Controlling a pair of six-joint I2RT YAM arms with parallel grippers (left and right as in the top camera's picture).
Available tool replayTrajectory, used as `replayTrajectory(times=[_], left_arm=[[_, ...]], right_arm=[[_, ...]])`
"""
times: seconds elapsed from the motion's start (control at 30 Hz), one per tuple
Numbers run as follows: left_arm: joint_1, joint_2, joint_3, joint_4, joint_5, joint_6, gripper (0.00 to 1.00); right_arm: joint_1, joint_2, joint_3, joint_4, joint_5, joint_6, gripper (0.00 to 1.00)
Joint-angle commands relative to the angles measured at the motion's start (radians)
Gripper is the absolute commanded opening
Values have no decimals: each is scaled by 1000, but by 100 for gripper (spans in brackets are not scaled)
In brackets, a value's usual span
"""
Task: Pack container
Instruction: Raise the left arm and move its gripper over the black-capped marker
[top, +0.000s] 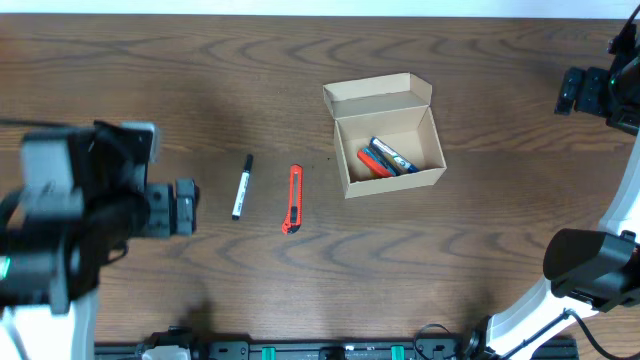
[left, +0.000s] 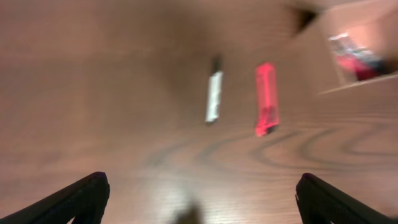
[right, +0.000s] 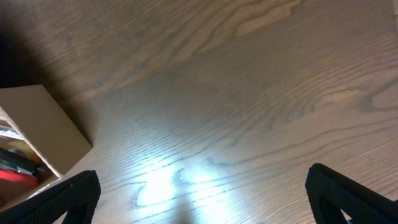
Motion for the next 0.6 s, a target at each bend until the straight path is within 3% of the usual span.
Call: replayTrajectory(times=[0.0, 0.37, 0.57], left_arm=[[1, 73, 8, -10, -187, -136, 95], [1, 269, 8, 153, 53, -124, 95], [-6, 377, 6, 151, 52, -95, 95]], right_arm=[[-3, -16, 13, -1, -3, 11, 99], [-3, -16, 13, -1, -3, 11, 99], [-3, -16, 13, -1, -3, 11, 99]])
